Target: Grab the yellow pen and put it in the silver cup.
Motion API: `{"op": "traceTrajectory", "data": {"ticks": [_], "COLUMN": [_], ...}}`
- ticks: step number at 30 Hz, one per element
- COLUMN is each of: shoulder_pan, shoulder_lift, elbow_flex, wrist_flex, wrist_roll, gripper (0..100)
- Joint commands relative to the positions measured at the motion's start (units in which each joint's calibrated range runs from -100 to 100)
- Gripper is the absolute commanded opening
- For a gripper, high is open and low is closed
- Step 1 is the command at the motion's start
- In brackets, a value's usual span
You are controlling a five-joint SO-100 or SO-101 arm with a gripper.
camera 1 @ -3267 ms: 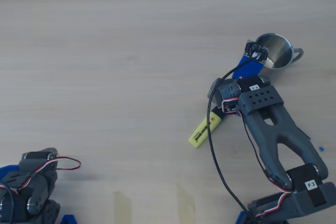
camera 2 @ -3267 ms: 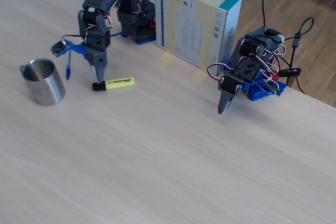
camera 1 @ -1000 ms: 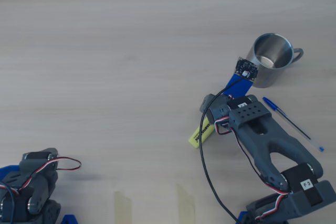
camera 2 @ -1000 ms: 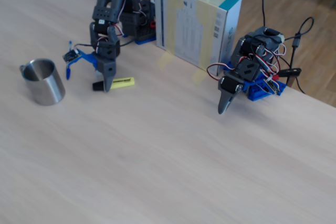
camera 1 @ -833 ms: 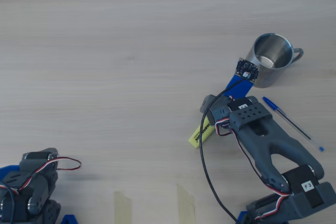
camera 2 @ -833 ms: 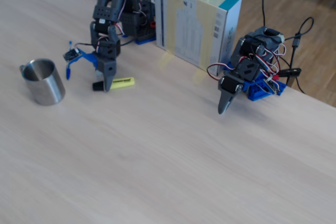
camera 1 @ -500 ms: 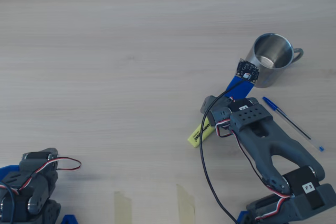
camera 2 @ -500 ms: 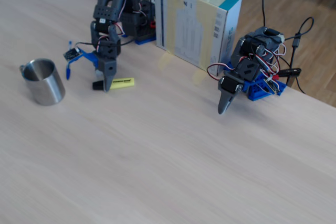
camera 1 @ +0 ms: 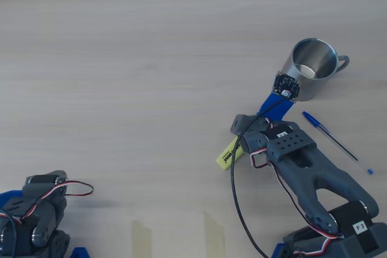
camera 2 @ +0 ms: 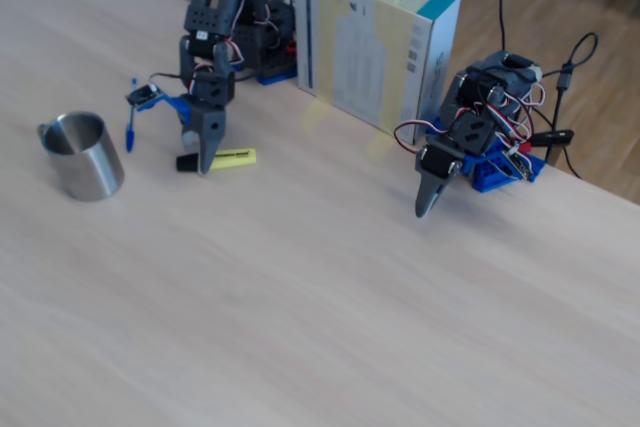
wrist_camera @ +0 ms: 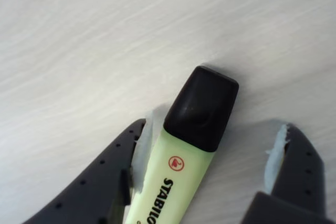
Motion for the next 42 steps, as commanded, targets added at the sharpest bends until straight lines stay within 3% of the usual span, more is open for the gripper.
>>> {"op": "traceTrajectory", "data": {"ticks": [1, 9, 42], "shoulder_pan": [-1.9, -4.5, 0.1], "shoulder_lift": [0.3, 0.2, -4.1], "elbow_flex": [2.7, 3.4, 8.6], "wrist_flex": [-0.2, -0.2, -0.2], "wrist_roll": [-0.3, -4.8, -4.5], "gripper": [34, 34, 34]}}
